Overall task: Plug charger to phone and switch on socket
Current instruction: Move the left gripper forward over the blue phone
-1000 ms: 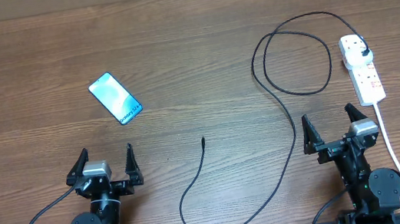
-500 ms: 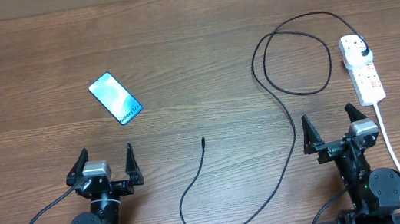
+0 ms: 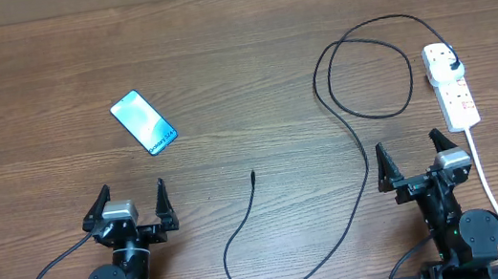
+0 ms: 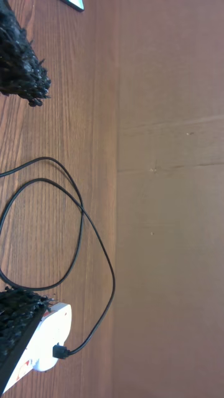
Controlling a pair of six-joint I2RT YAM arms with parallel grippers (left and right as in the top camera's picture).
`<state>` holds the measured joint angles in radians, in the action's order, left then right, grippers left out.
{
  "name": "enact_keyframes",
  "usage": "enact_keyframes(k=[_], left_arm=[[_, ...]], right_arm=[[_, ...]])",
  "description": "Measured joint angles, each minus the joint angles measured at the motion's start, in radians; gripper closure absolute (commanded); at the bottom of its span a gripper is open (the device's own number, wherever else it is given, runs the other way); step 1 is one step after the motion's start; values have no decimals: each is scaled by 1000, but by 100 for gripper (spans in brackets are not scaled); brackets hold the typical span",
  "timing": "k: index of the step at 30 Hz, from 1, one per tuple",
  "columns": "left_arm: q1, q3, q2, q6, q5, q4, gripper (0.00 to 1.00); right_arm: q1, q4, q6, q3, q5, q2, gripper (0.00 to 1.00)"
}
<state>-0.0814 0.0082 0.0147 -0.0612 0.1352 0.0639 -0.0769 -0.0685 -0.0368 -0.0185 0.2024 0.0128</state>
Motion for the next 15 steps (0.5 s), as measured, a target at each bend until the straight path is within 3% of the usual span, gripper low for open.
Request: enact_keyframes(k=[9, 15], left_arm=[[0, 41, 0, -36, -14, 76, 0], [0, 197, 60, -40, -57, 161, 0]], right_arm=[[0, 0, 0, 0, 0, 0, 0], [0, 0, 0, 0, 0, 0, 0]])
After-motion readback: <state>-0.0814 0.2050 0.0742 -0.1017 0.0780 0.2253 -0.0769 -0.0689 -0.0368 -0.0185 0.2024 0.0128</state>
